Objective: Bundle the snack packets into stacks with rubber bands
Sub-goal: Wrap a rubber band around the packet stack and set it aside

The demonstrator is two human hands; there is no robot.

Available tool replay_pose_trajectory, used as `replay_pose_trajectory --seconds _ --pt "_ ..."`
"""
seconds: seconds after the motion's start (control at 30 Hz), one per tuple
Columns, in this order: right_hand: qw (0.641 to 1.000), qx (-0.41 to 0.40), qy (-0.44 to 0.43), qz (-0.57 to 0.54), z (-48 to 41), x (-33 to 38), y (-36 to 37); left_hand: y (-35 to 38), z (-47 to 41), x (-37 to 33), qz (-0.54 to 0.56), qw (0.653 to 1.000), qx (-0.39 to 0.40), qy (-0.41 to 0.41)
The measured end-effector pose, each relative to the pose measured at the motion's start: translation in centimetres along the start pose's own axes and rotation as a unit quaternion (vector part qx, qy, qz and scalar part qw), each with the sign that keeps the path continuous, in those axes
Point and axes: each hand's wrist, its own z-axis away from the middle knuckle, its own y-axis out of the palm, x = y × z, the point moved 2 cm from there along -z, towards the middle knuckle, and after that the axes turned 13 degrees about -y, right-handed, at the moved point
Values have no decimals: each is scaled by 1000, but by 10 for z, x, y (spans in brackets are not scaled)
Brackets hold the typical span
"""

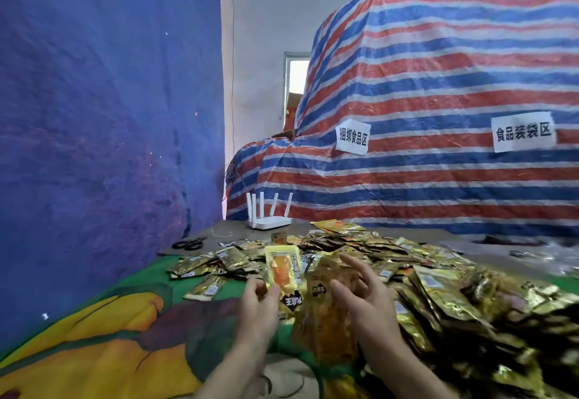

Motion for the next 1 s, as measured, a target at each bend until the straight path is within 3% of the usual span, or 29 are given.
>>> replay_pose_trajectory --seconds 0.13,0.23,0.4,0.63,0.8,0.93,1.0 --pt "999 8 25 -39 7 -3 0 15 31 0 -67 977 147 137" --pt "1000 -8 -3 -14 10 -4 -3 20 46 -4 -88 960 202 171" --pt "998 -60 -11 -23 10 -5 -3 10 48 -13 1 961 243 130" --pt "994 -48 47 -89 15 -9 -1 2 56 -15 -53 950 293 92" --pt "994 -35 3 -100 22 -5 10 12 67 -10 13 928 371 11" --pt "997 -23 -45 -60 27 -3 16 17 73 -5 140 886 437 -71" --pt "997 -29 -50 -61 28 -4 17 18 72 -5 125 901 412 -41"
